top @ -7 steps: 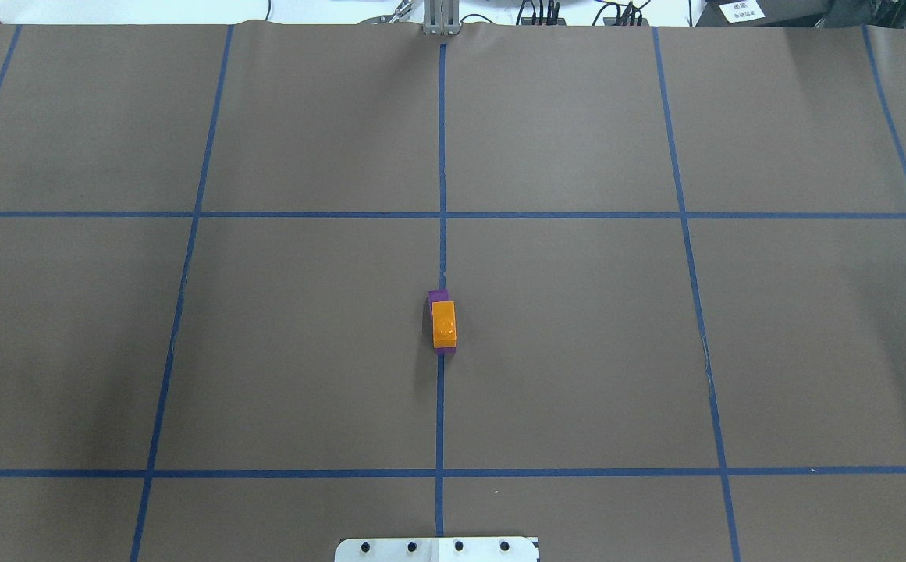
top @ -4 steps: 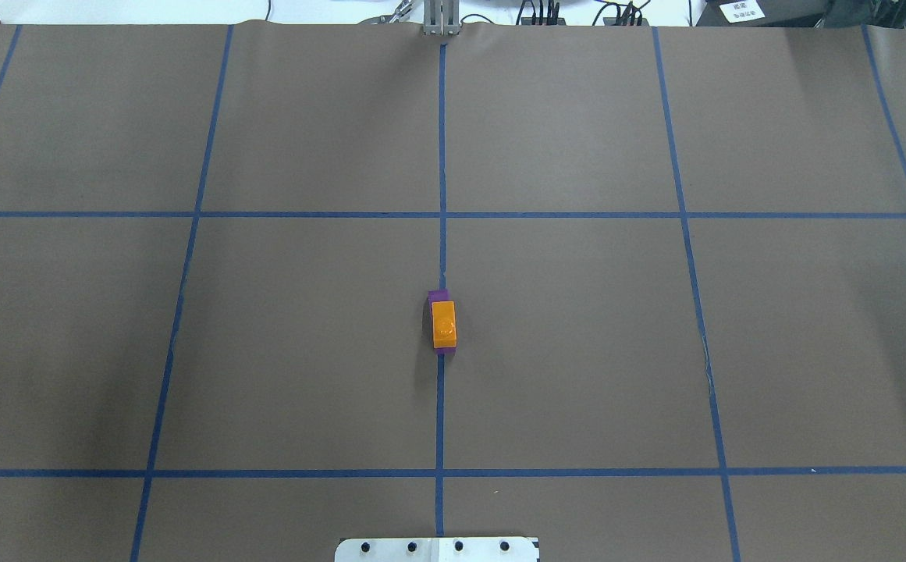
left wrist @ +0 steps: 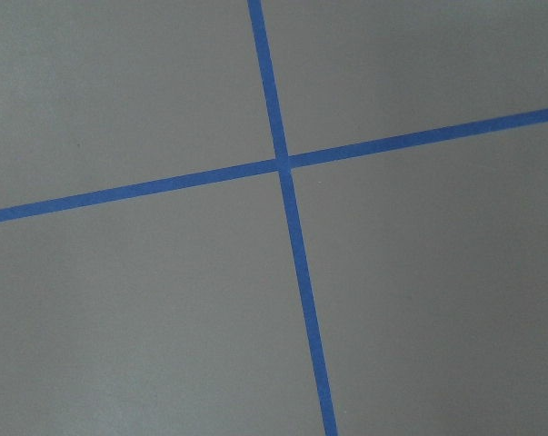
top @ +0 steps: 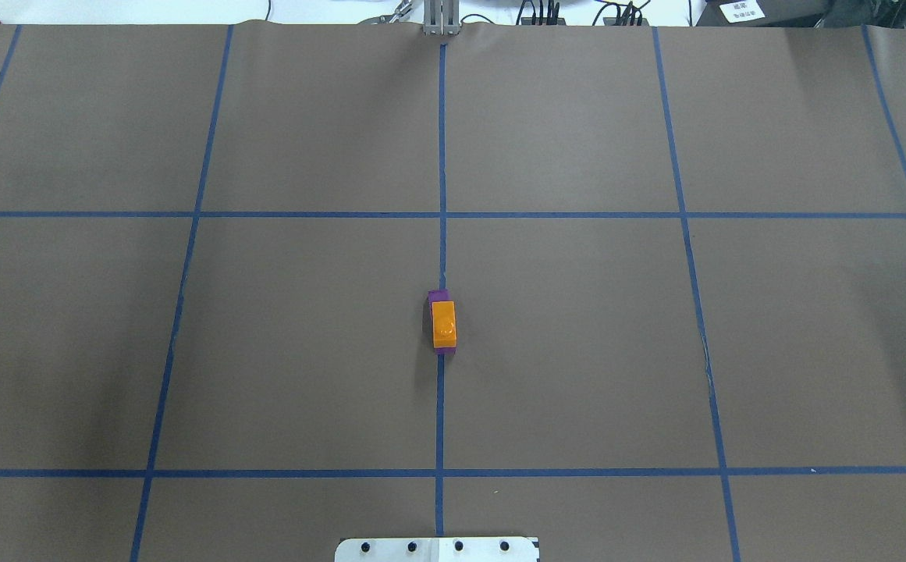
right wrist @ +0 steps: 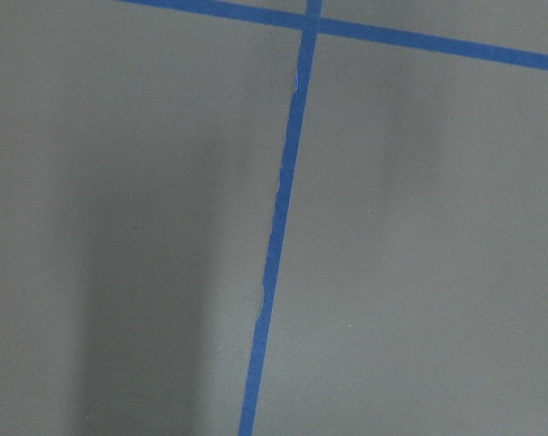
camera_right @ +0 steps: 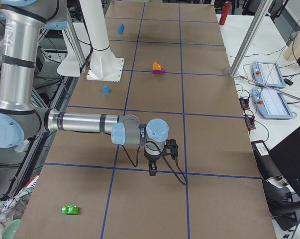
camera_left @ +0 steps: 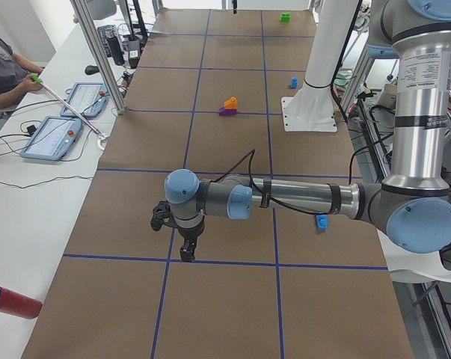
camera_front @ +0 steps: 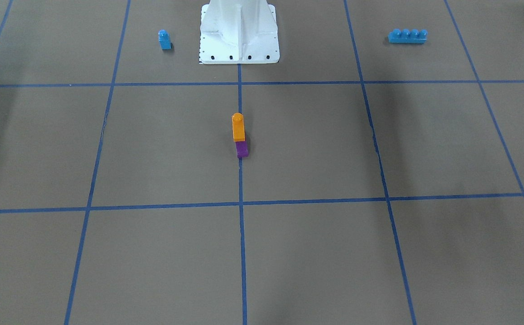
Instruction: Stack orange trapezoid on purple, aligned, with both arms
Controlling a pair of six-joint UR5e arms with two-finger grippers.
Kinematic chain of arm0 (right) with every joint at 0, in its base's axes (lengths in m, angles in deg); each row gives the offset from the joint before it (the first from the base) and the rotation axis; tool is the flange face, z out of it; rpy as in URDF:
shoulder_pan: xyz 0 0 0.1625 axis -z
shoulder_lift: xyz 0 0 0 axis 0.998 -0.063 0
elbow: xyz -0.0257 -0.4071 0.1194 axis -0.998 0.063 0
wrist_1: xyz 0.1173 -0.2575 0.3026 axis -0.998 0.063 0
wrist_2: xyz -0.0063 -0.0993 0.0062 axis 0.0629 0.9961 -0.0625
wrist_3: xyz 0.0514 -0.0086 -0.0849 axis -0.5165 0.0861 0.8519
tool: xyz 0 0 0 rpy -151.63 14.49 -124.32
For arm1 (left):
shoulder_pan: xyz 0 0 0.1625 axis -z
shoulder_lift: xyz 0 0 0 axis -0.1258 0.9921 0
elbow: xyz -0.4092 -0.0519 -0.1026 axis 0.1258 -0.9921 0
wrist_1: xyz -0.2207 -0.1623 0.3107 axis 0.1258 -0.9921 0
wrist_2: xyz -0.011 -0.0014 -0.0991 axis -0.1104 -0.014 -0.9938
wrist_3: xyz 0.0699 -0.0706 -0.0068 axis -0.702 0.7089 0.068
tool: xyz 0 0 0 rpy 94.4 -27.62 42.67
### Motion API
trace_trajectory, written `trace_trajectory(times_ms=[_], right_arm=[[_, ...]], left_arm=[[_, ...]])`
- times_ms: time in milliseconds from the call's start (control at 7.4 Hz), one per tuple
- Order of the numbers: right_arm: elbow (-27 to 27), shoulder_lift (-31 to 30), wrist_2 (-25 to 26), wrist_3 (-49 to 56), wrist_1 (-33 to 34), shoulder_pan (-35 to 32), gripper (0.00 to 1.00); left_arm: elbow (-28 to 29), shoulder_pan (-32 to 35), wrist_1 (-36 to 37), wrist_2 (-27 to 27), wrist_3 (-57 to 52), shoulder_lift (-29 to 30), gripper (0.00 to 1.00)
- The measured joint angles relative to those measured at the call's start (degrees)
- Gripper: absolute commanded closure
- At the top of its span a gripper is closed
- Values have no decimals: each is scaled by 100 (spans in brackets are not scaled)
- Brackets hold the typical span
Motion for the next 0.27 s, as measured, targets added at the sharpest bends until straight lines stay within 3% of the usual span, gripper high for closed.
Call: trace_trajectory(times_ms=[270], right_arm=[[-13,-2,-3,-3,-1,0,0]], left_arm=[[-33,0,-8,132,6,14,0]])
